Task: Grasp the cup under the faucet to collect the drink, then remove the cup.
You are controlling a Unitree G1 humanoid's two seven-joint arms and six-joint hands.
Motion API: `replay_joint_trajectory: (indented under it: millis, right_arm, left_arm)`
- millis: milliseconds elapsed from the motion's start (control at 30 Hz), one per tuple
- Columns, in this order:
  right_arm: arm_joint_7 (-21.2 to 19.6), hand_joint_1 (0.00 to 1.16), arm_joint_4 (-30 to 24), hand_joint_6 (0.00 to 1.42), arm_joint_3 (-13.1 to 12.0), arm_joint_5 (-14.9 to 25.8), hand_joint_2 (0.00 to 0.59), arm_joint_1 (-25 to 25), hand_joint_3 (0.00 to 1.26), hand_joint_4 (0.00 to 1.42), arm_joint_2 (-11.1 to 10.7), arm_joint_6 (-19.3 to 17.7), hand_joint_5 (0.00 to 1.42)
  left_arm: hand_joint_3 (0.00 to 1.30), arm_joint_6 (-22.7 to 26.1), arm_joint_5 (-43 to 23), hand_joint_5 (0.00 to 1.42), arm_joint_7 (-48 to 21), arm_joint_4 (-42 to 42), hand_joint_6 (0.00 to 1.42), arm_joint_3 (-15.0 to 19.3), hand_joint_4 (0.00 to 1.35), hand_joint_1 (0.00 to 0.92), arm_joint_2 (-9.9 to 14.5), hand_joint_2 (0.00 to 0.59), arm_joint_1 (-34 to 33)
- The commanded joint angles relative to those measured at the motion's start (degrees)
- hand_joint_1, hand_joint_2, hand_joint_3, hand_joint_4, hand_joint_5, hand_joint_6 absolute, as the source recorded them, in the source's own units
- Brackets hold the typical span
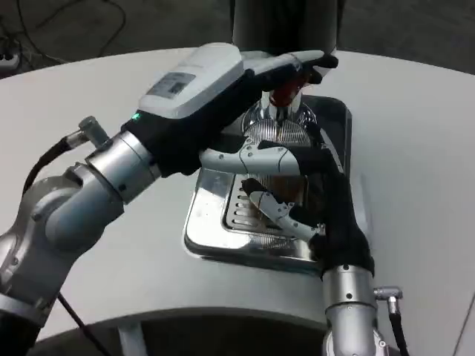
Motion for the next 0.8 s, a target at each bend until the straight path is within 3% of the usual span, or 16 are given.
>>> replay_joint_trajectory:
  millis: [33, 800]
  right_arm:
    - [-0.89, 0.82, 1.89, 0.18, 0.12, -0.02, 0.161, -1.63, 0.1, 0.13, 0.58, -1.53, 0.13]
    - [-2.79, 0.82, 8.82, 0.18, 0.62, -0.29, 0.162, -6.4, 0.1, 0.12, 0.73, -2.07, 0.12]
  left_arm:
    - [0.2, 0.61, 2.74, 0.29, -2.15, 1.85, 0.16, -1.68, 0.27, 0.0, 1.45, 0.067, 1.99]
    - [0.21, -0.4, 2.46, 0.3, -1.47, 3.68, 0.16, -1.02, 0.28, 0.0, 2.6, 0.066, 1.84]
